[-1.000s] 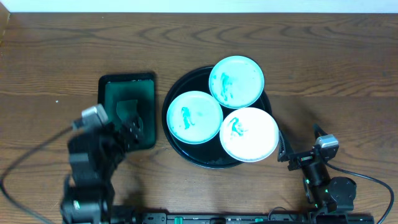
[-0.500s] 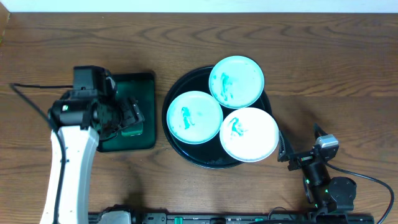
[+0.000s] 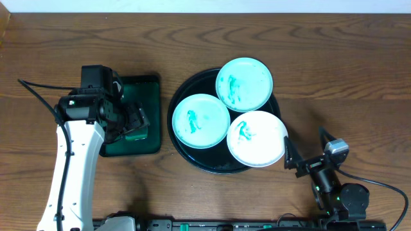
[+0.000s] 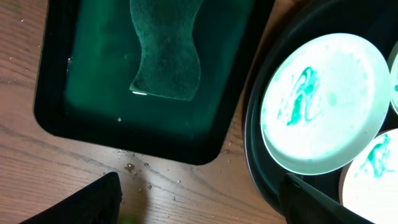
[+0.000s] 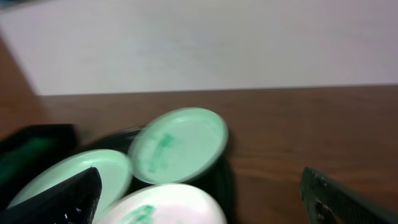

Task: Clean dirty plates on tray and stack at the side
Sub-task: 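Move the left gripper over the sponge in the water tray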

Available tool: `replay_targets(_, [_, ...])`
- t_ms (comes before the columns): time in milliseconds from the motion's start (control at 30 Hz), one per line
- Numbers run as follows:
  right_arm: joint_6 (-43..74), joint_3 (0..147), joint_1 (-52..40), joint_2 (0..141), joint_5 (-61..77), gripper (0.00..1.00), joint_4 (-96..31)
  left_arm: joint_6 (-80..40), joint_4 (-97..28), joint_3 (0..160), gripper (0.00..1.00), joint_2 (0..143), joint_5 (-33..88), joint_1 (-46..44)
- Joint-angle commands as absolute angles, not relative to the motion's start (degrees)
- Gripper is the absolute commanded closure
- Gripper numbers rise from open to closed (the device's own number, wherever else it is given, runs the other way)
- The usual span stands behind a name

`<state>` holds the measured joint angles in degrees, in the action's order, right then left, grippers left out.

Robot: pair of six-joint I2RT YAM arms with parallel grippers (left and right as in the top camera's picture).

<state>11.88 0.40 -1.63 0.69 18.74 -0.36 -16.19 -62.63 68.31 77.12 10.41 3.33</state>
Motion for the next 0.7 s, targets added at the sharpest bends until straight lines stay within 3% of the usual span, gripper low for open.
replay_targets(0, [16.0,2.6,-2.2,1.0,28.5,0.01,-2.0,-15.0,-62.9,69.5,0.18,77.2,9.8,3.5])
replay_targets(267, [7.6,21.8,-2.3,15.8,28.8,0.01,-22.0,-15.1,-62.3,69.5,0.19,77.2,9.9,3.5])
replay_targets(467, [1.7,43.0,-2.4,39.2,31.0,0.01,-35.2,-15.1,-62.6,69.5,0.18,77.2,9.9,3.5])
replay_targets(667, [-9.7,68.2,-4.4,64.7,31.2,0.01,-59.0,-15.1,-62.6,69.5,0.19,77.2,9.9,3.5])
